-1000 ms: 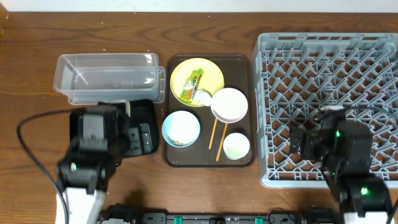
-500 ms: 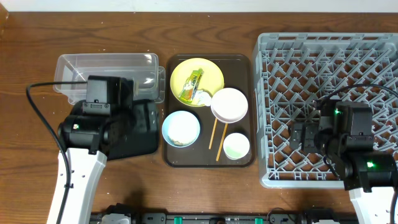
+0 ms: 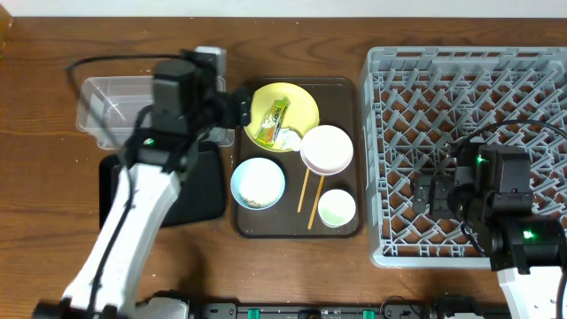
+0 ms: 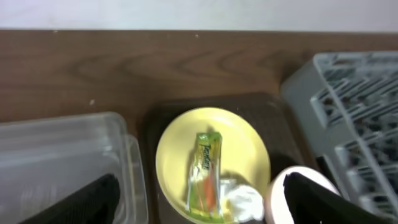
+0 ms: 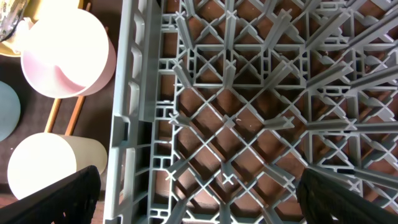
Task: Sort waste into correct bins and load items into the dishwasher rack
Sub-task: 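Reach the left gripper to the green snack wrapper on the yellow plate, then lift the wrapper with the left gripper and drop it into the clear bin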
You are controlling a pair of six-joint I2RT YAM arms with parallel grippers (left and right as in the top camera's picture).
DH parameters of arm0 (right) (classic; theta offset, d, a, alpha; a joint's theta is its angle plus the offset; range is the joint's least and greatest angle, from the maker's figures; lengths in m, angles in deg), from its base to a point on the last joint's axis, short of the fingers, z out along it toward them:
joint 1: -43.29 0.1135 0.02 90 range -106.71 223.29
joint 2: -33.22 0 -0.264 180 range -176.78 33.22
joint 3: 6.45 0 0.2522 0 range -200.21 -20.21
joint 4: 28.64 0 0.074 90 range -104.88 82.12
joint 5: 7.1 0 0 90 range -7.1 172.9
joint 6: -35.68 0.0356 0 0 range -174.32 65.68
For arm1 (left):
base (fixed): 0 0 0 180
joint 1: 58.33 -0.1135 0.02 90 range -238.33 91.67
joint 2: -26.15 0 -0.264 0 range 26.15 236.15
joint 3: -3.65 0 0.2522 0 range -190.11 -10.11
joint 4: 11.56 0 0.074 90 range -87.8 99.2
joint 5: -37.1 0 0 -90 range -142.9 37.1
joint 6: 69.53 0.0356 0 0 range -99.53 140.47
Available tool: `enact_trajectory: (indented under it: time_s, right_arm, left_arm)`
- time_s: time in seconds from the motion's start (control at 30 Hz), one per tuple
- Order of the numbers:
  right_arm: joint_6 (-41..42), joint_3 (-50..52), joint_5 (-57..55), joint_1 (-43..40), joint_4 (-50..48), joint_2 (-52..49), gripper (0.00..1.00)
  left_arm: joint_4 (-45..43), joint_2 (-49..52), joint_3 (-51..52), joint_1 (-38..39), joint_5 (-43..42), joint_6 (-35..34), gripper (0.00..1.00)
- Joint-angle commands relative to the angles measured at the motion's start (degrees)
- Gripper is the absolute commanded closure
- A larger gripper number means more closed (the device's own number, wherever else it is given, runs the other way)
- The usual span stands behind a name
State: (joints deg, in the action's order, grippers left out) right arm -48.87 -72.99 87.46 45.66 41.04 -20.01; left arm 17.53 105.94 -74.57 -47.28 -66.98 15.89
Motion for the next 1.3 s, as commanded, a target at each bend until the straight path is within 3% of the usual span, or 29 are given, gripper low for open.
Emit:
enact_trajectory:
  time_s: [0.0,0.33,0.8,0.9,1.0,1.13,1.27]
  right_arm:
    - [0.31,-1.11,0.44,-0.90,0.02,0.02,0.01]
    - [0.31,-1.11,0.46,-0.90,0.24,0.02,0.01]
    - [0.31,-1.11,0.46,-0.90,0.48,0.02,0.01]
    - [0.33,-1.11,0.46,-0.90,0.48,0.02,0.01]
    - [0.33,-1.11,0.46,-0.90,0.50,0.02,0.01]
    - [0.33,-1.11,0.46,-0.90,0.50,0.02,0.01]
    - [0.31,-1.11,0.44,-0.90,0.50,0.02,0.01]
  left_arm:
    - [-3.30,4.61,-0.94,3.21,6.47,5.16,0.13]
    - [-10.47,20.20,-0.94,9.14,10.75,6.95,0.18]
    - [-11.50,30.99,-0.92,9.79,10.27,6.88,0.39]
    - [-11.28,31.67,-0.76,10.25,10.29,6.91,0.47]
    - [-11.10,31.67,-0.63,10.29,10.29,6.91,0.71]
    - [-10.34,31.63,-0.66,10.32,10.27,6.49,0.93]
    - [-8.39,29.46,-0.66,10.29,10.29,4.26,0.94]
